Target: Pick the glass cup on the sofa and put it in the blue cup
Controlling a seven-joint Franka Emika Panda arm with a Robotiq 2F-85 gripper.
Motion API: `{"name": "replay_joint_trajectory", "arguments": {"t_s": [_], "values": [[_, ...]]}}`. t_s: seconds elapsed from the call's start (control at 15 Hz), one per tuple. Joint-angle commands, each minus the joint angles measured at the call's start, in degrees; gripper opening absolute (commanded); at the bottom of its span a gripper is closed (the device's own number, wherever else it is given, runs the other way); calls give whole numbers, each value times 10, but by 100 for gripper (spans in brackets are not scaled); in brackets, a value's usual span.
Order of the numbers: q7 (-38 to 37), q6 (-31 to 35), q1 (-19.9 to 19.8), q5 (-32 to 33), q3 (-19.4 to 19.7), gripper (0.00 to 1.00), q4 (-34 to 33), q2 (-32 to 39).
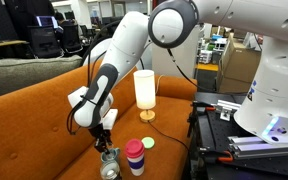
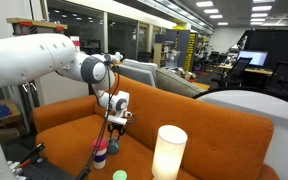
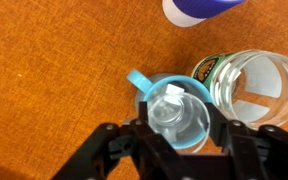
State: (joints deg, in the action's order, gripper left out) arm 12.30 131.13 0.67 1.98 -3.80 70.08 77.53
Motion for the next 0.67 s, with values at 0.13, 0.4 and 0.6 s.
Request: {"name": "replay_joint_trajectory", "arguments": {"t_s": [0.13, 0.4, 0.6], "values": [[10, -47, 0, 6, 0, 98, -59, 28], [13, -50, -1, 4, 0, 100, -65, 28], [14, -43, -5, 1, -1, 100, -52, 16]]}}
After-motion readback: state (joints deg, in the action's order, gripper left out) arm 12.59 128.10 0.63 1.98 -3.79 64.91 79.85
